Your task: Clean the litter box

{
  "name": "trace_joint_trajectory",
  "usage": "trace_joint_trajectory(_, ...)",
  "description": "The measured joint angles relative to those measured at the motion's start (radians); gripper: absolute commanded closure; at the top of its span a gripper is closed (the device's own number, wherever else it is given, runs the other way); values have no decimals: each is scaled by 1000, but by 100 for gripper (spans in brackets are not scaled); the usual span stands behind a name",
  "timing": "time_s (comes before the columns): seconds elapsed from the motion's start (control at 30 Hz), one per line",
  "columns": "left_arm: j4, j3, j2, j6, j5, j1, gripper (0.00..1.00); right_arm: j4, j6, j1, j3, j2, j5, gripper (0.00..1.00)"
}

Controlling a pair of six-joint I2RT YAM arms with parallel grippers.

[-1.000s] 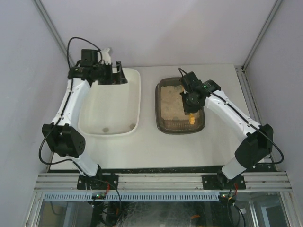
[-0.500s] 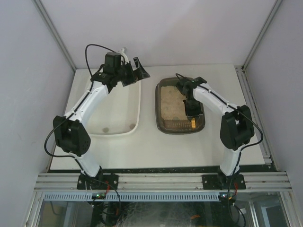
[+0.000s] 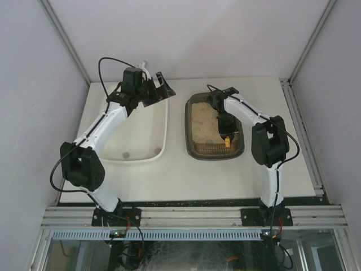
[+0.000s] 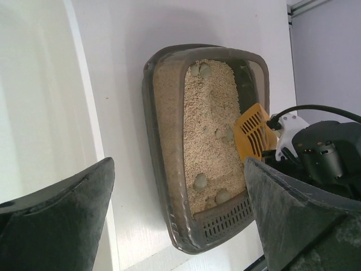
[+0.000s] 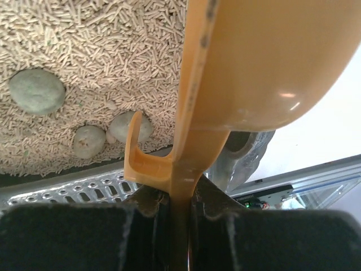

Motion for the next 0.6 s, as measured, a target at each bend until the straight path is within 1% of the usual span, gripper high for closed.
trace_joint_trajectory(0.33, 16, -14, -4, 2, -9, 0, 0, -7, -5, -14, 16, 25, -6, 100)
trace_joint_trajectory(0.47, 22, -14, -4, 3, -9, 0, 0, 3, -13, -25, 30, 39, -72, 100)
trace_joint_trajectory(0.6, 22, -14, -4, 13, -19, 0, 0, 27, -18, -43, 39, 45, -203, 100)
